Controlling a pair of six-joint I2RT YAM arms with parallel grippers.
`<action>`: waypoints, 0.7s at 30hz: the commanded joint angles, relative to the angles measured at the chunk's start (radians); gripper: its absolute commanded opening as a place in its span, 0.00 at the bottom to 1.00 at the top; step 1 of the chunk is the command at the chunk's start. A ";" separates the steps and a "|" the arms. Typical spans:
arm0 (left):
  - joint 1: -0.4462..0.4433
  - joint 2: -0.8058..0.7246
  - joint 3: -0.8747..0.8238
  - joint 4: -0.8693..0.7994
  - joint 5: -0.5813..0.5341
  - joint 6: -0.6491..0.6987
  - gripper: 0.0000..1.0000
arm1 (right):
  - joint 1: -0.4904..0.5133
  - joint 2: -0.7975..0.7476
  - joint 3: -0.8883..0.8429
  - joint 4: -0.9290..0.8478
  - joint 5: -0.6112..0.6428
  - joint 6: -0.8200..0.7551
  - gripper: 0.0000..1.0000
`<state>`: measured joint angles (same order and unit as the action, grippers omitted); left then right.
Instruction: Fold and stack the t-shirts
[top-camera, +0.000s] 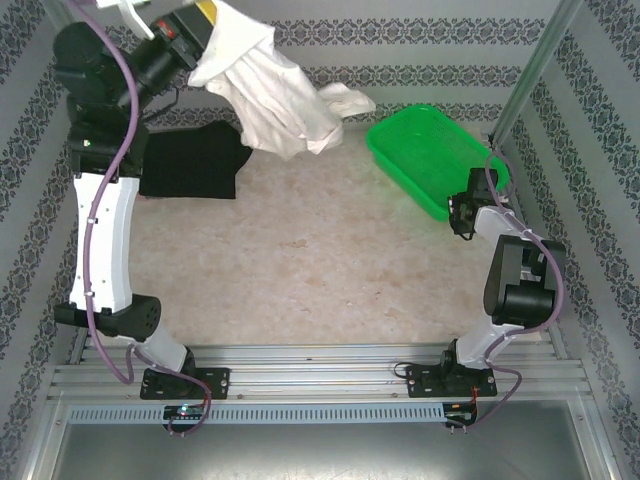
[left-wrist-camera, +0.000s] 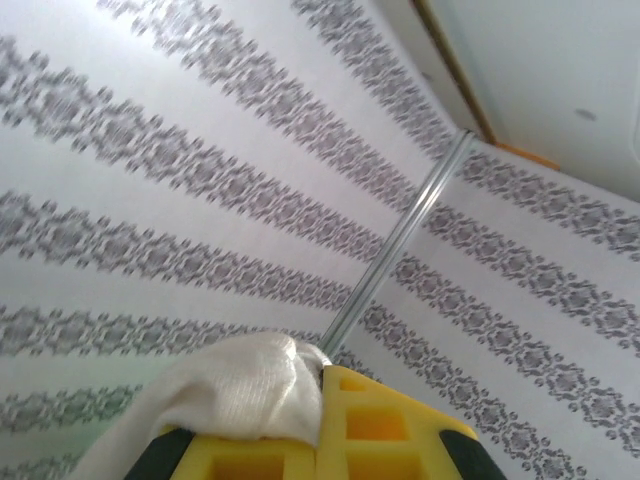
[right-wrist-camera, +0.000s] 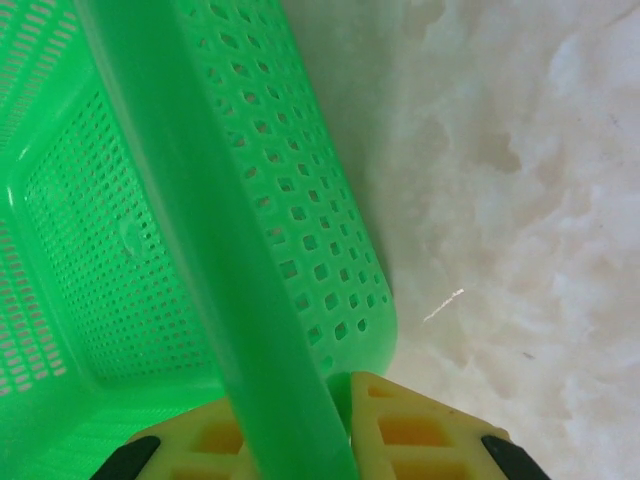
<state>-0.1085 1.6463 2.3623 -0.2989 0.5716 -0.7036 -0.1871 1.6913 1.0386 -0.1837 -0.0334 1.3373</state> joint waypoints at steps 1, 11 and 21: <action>-0.018 0.087 0.094 -0.132 0.011 0.039 0.00 | 0.004 0.024 -0.003 0.055 0.161 0.228 0.00; -0.020 0.188 0.249 -0.117 0.089 -0.030 0.00 | 0.005 0.074 0.060 0.040 0.220 0.355 0.00; -0.020 0.197 0.221 -0.105 0.134 -0.048 0.00 | 0.005 0.038 -0.004 0.052 0.257 0.410 0.00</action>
<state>-0.1188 1.8656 2.5660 -0.4671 0.6662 -0.7296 -0.1692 1.7290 1.0588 -0.1623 0.1921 1.6733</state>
